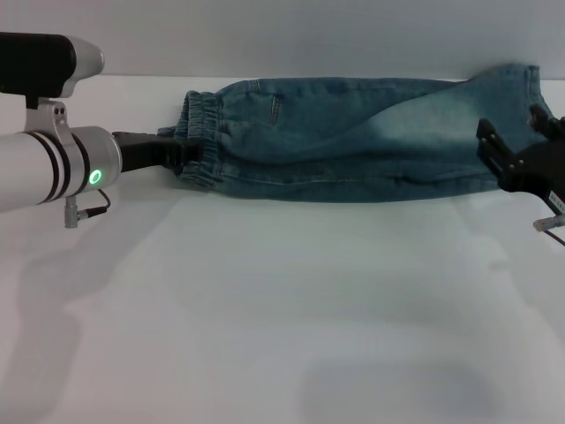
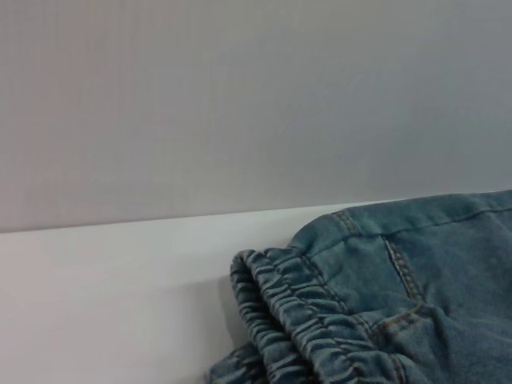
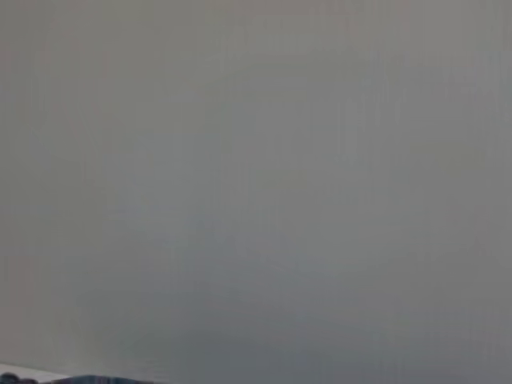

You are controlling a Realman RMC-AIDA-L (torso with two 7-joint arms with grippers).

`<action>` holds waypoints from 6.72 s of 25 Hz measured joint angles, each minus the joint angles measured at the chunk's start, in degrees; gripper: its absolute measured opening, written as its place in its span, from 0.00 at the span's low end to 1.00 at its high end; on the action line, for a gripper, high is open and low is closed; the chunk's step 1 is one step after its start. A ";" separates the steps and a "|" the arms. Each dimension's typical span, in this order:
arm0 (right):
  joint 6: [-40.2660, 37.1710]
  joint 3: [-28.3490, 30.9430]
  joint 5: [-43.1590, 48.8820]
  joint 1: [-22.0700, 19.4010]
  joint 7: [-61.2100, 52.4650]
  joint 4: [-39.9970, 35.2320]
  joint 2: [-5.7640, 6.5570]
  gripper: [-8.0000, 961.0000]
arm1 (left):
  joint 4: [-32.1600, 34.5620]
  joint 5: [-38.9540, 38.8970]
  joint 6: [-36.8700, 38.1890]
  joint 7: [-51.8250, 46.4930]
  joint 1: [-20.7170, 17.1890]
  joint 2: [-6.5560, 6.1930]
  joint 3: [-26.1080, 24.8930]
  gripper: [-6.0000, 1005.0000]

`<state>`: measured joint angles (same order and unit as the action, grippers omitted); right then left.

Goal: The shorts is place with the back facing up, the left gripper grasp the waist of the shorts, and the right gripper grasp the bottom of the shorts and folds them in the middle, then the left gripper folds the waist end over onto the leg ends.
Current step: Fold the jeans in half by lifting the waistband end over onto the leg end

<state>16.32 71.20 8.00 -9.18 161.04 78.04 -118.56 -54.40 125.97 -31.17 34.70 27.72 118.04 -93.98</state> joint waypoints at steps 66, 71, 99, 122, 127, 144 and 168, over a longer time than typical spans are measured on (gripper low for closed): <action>-2.08 -1.15 0.17 -1.02 0.37 2.14 -0.01 0.63 | 2.32 -2.11 2.32 1.21 0.63 0.33 4.44 0.05; -2.08 -0.80 0.17 -0.31 0.39 0.75 -0.11 0.63 | -1.08 -2.56 1.90 1.20 -0.99 0.21 4.69 0.05; -1.69 3.40 -4.20 22.88 -1.24 -24.47 -0.47 0.63 | -40.99 -2.68 -8.42 -2.08 -18.79 -0.01 6.68 0.04; -1.38 -7.58 -4.32 37.42 -13.01 -34.77 -0.91 0.63 | -45.62 -4.32 -8.84 -1.99 -18.90 -0.01 8.16 0.04; -1.38 -12.24 -4.32 39.10 -16.10 -34.14 -0.93 0.63 | -45.68 -4.43 -8.66 -1.93 -18.25 0.00 8.20 0.04; -1.38 -6.94 -3.01 30.71 -15.95 -30.69 -0.22 0.63 | -46.41 -4.41 -8.11 -1.82 -17.26 -0.09 8.34 0.04; -1.87 -14.99 -3.75 37.21 -21.53 -32.62 -0.71 0.63 | -47.29 -7.30 -7.80 0.65 -17.44 -0.09 8.19 0.04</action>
<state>14.45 56.21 4.25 28.03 139.50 45.43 -119.26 -101.69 118.67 -38.97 35.36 10.28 117.95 -85.79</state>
